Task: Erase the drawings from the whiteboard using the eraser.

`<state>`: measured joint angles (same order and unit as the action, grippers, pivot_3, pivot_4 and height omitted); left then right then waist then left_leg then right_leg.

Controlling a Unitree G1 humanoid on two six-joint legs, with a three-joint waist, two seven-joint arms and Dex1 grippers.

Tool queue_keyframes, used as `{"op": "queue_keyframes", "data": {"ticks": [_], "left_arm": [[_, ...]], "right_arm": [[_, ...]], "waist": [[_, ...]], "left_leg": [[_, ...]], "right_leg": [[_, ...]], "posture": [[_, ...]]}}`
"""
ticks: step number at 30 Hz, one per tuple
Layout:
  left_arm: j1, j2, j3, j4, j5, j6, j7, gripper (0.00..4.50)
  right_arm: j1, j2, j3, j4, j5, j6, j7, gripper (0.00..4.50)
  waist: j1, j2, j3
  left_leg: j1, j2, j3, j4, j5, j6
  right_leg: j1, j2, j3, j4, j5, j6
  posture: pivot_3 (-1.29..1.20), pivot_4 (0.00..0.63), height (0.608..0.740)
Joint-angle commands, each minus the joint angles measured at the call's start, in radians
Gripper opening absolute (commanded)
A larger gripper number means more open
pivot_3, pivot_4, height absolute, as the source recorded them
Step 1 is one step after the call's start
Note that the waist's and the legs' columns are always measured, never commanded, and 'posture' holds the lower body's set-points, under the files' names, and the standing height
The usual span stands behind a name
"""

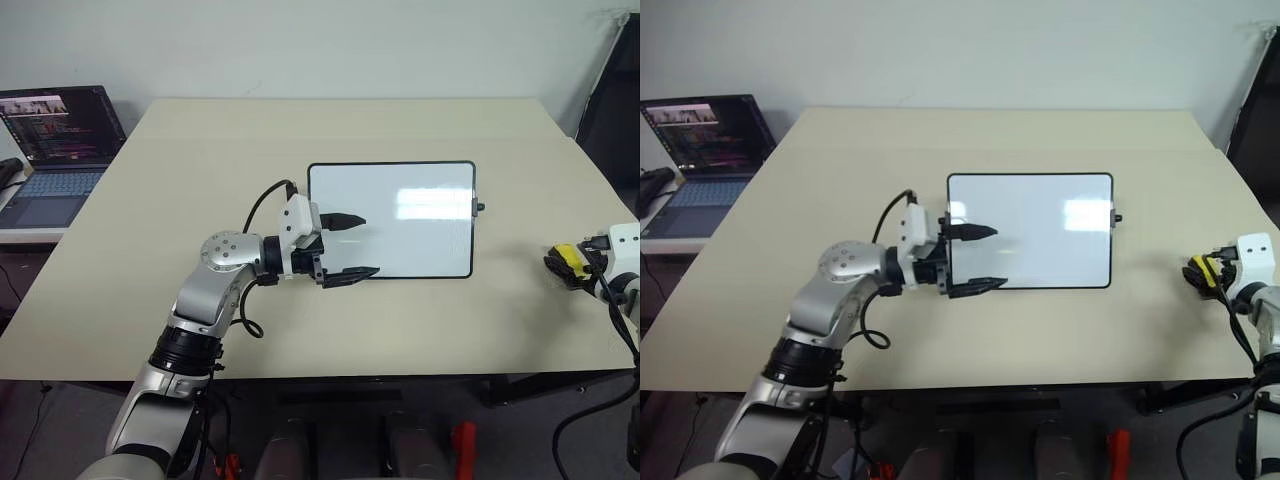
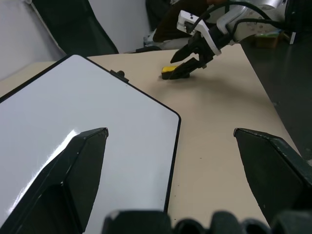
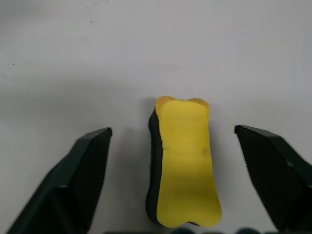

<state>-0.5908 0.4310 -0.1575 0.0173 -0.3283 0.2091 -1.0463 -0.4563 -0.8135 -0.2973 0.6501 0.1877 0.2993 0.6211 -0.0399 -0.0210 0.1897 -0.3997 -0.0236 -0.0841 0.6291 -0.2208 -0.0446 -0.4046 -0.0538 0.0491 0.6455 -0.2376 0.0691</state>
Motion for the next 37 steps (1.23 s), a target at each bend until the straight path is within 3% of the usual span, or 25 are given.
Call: {"op": "queue_keyframes", "data": {"ticks": [1, 7, 12, 22, 28, 37], "left_arm": [[0.029, 0.0, 0.146, 0.04, 0.023, -0.064, 0.168, 4.5], [0.129, -0.011, 0.299, 0.115, 0.067, -0.115, 0.409, 4.5], [0.186, -0.042, 0.308, 0.19, 0.164, -0.189, 0.576, 4.5], [0.132, -0.186, 0.256, 0.391, 0.258, -0.354, 0.747, 4.5], [0.112, -0.214, 0.25, 0.503, 0.303, -0.492, 0.839, 4.5], [0.13, -0.214, 0.266, 0.556, 0.298, -0.534, 0.881, 4.5]], "right_arm": [[0.063, 0.017, -0.093, -0.304, 0.085, 0.049, -0.043, 4.48], [0.138, 0.254, -0.134, -0.487, 0.128, -0.029, -0.211, 4.48], [0.183, 0.368, -0.094, -0.48, 0.102, -0.1, -0.248, 4.48], [0.194, 0.456, -0.071, -0.407, 0.089, -0.235, -0.296, 4.48], [0.197, 0.51, -0.044, -0.421, 0.087, -0.271, -0.329, 4.48], [0.171, 0.544, -0.044, -0.35, 0.072, -0.316, -0.398, 4.48]], "waist": [[-0.005, 0.001, 0.0], [-0.013, 0.0, -0.001], [0.011, 0.001, -0.001], [0.013, 0.001, -0.002], [0.003, 0.001, -0.002], [0.008, 0.001, -0.002]], "left_leg": [[0.0, 0.0, 0.0, 0.0, 0.0, 0.0], [0.002, 0.002, -0.001, 0.0, 0.0, 0.0], [0.001, 0.0, -0.001, 0.001, 0.0, 0.0], [0.001, 0.0, -0.001, 0.001, 0.0, 0.0], [0.002, 0.0, -0.001, 0.0, 0.0, 0.0], [0.002, 0.0, -0.001, 0.0, 0.0, 0.0]], "right_leg": [[0.0, 0.0, 0.0, 0.0, 0.0, 0.0], [0.001, 0.001, 0.0, 0.001, -0.002, 0.003], [0.0, -0.001, 0.0, 0.001, 0.001, 0.001], [0.001, 0.0, -0.001, 0.001, 0.001, 0.0], [0.0, 0.0, -0.001, 0.002, 0.001, 0.0], [0.0, 0.0, -0.001, 0.002, 0.001, 0.0]], "posture": [[0.0, 0.15, 0.74], [0.0, 0.15, 0.74], [0.0, 0.15, 0.74], [0.0, 0.15, 0.74], [0.0, 0.15, 0.74], [0.0, 0.15, 0.74]]}}
